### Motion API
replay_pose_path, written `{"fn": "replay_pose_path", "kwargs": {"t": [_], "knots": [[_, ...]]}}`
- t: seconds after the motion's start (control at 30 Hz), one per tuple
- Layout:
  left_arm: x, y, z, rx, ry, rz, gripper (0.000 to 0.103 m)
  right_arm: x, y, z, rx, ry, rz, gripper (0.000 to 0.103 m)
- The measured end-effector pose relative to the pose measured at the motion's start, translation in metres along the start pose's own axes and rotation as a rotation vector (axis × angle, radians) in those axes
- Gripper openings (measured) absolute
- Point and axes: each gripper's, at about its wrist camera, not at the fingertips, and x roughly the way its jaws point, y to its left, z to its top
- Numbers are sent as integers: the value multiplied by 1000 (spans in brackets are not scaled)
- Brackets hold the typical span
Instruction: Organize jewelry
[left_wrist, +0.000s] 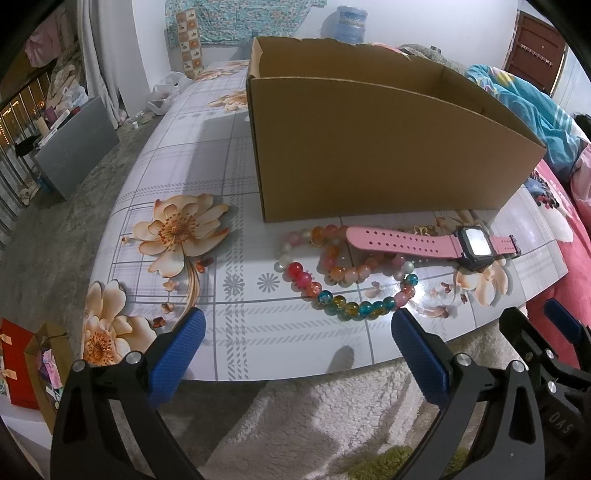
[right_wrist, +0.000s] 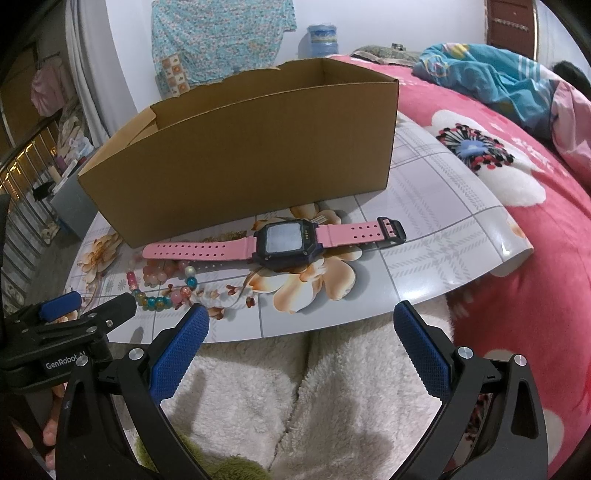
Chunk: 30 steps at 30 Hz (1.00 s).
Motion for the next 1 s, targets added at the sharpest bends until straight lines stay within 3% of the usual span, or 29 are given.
{"fn": "replay_pose_path", "kwargs": {"t": [0.6, 1.0], "knots": [[3, 5, 0, 5, 8, -3, 99, -1, -4, 2, 13, -8, -16, 96], [26, 25, 7, 22, 75, -9, 99, 21, 9, 6, -9, 42, -36, 96]]}}
